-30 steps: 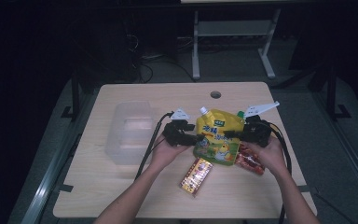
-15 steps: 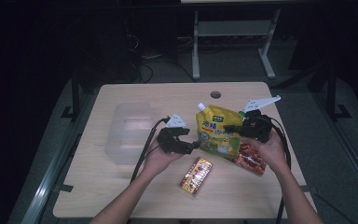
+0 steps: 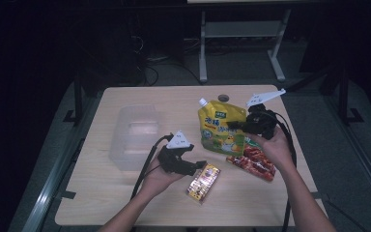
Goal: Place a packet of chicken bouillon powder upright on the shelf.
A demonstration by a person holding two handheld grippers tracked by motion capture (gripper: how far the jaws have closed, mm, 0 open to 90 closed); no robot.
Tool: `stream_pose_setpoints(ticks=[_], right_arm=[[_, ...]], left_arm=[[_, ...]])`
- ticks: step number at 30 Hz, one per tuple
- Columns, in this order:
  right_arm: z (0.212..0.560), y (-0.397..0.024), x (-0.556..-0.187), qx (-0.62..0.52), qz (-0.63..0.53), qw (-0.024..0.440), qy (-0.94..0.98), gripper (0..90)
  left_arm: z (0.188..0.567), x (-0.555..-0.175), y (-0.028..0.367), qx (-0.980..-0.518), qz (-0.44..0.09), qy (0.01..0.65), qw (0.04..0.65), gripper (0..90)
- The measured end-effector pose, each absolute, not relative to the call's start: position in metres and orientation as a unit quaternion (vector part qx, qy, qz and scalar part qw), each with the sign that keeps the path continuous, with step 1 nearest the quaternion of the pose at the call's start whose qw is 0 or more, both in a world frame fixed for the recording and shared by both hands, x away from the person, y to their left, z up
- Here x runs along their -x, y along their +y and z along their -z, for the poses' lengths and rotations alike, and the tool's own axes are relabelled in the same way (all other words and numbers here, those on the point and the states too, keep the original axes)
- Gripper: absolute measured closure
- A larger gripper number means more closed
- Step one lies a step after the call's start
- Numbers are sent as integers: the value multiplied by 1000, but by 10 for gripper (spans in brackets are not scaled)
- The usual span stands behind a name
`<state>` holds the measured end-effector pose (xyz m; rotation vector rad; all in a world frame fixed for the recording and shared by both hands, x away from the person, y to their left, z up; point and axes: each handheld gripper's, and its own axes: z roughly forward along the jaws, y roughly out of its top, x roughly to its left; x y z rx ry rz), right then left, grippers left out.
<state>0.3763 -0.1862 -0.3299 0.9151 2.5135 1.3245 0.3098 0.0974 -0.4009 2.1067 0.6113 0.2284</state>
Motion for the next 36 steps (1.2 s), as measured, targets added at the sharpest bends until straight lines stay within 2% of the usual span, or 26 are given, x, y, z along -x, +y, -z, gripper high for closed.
stream_pose_setpoints(ticks=[17,36], right_arm=[[293,-134,-388,-279,-450,78,845,900],[276,-66,-399,-257,-456,59,850,900]], left_arm=[[411,-274,104,-868,-106,213,437,243],[417,-255,114,-868,-105,205,440,230]])
